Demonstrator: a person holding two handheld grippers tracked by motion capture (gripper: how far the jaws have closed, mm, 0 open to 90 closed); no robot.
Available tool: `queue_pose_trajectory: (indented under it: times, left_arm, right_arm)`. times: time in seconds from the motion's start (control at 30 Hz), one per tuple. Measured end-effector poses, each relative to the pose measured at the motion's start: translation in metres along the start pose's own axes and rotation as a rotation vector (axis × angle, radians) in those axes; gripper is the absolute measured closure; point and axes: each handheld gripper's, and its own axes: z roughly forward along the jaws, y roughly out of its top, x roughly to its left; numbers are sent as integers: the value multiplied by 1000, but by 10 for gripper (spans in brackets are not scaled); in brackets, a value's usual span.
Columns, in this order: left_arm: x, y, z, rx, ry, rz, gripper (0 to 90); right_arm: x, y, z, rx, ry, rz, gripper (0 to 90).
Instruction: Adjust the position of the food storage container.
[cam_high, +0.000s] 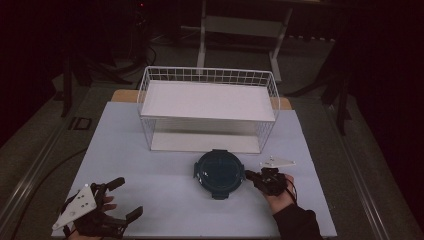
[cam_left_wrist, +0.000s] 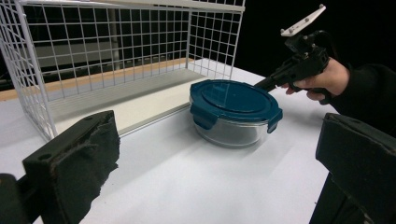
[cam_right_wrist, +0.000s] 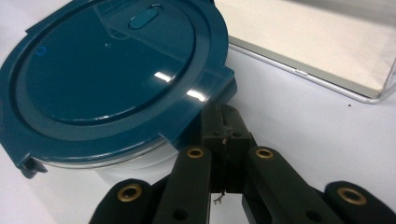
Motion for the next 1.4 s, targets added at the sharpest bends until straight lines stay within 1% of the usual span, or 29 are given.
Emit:
queue_pose_trajectory:
  times: [0.1,0.27,0.3,0.4,0.7,0.83,1.13,1.27,1.4]
  left_arm:
    - [0,0,0,3,-2,-1,0]
    - [0,0,2,4,-3,-1,0]
    - [0,0,2,5,-2,-1,0]
    - [0,0,3,8,-2,-2,0]
    - [0,-1,2,11,-2,-2,0]
    - [0,-1,2,9,-3,-2,0]
    - [-1,-1,3,13,-7,0,0]
    - [0,-1,2,11,-6,-3,0]
    - [-1,-1,3,14,-10,0,0]
  right_arm:
    - [1,0,0,0,-8,-3,900]
    - [3,2,3,0,-1,0,900]
    - [3,2,4,-2,4,3,900]
    - [8,6,9,1,20,-13,900]
    - [20,11,17,5,53,-24,900]
    - [26,14,22,5,74,-37,900]
    - [34,18,29,4,95,-40,900]
    - [37,19,31,4,104,-52,900]
    - [36,19,32,-2,116,-38,900]
